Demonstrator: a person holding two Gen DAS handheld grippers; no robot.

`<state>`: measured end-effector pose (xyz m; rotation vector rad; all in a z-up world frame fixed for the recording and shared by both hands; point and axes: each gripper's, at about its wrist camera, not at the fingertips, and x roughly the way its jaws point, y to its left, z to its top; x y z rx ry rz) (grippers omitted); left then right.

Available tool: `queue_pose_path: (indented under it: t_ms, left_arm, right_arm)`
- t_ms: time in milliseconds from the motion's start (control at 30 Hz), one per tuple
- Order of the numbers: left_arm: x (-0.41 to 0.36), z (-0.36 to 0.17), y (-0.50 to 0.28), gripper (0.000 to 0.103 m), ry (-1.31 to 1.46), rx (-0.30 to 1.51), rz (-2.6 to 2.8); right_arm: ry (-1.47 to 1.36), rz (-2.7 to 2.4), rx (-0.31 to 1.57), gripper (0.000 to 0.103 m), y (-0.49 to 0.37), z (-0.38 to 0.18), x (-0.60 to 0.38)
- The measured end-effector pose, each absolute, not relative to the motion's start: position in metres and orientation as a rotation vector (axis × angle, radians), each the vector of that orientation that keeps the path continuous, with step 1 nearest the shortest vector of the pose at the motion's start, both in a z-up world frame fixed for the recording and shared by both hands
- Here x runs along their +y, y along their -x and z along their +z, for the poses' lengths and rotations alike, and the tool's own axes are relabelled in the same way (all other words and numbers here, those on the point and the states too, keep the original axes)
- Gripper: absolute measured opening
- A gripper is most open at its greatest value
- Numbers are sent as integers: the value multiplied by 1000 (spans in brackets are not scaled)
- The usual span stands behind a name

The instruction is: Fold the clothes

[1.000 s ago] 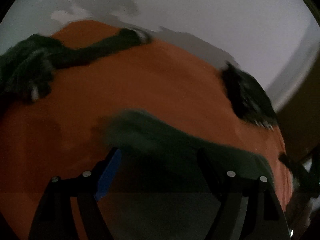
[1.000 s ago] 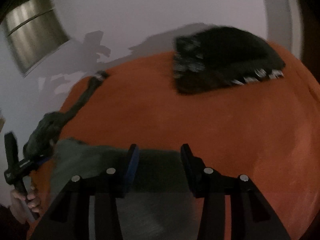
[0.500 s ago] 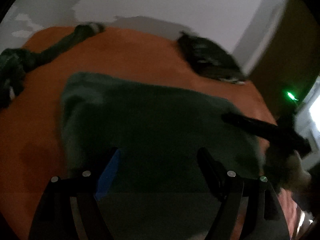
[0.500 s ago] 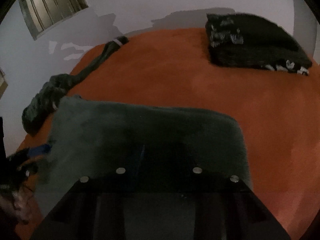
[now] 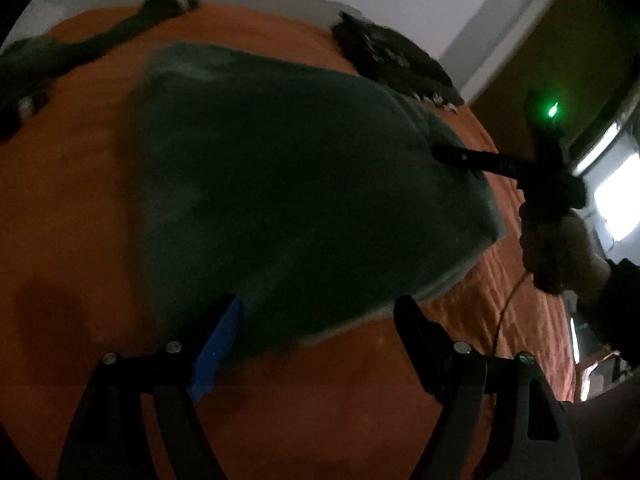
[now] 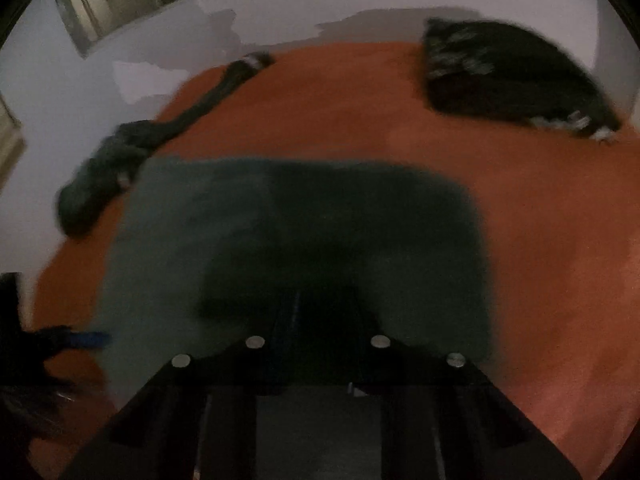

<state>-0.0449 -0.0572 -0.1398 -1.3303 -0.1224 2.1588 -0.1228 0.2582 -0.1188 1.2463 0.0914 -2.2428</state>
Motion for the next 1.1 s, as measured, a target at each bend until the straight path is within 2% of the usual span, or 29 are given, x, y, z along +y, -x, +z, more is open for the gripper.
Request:
queue_pose_path:
  t_ms: [133,233,267,333,367,400,467,533,567,633,767,867,1000,1067,1100]
  left_arm:
    - [-98,-122,52,79,1295,-163,2240]
    - [-109,-127,74,79,1339,-201,2245]
    - [-110,-135,79,79,1391,-237,2208]
    - [-112,-156,81,79,1510,-317,2113]
    - [-112,-165,77,79,1550,-349,2069]
    - [-110,-173,66,79,1564,-358,2048]
    - [-105,-187,42,76,1588,-328,2033]
    - [-103,-194,26,67,1612,-280,2041]
    - [-104,-194,22,67,1608,-284,2044]
    - [-110,-187,19,67,1582,-328,2046]
    - [-117,-165,32,77,1482,-423,2081]
    - [-108,-166,47,77,1463,-464,2075]
    - [-98,-184,65,77,1488,-539,2067]
    - [-93,-197,68,67,1515,-583,2075]
    - [-96,-205,69,53,1546,-626,2062]
  right_arm:
    - [-1249,-2253,156,16,142,-100,259]
    - [-1208,-2164,85,18,145,-86,248]
    - [-1196,-2126,61,22,146,-83,243]
    - [-1188,-2044,45,37,147,-82,225]
    - [-1186,-2015,56,50,145,-82,216]
    - [-1175,-1992,67,52,141,-82,209]
    - [-1154,-1957,91,52,133,-84,198]
    - [-1151,-1990,124,52,129,-93,200]
    - [-1178,-2013,135,52,132,-101,203]
    - [-1235,-2053,133,52,136,-111,211]
    - [-1260,-2108,152,52,125,-119,219]
    - [-1251,-2123,186,52,111,-120,214]
    - [-1288,-2092,117,52,116,-121,225]
    - [-1307,-2082,70,52,117,-119,234]
    - [-1315,-2080,48,52,117,-119,239]
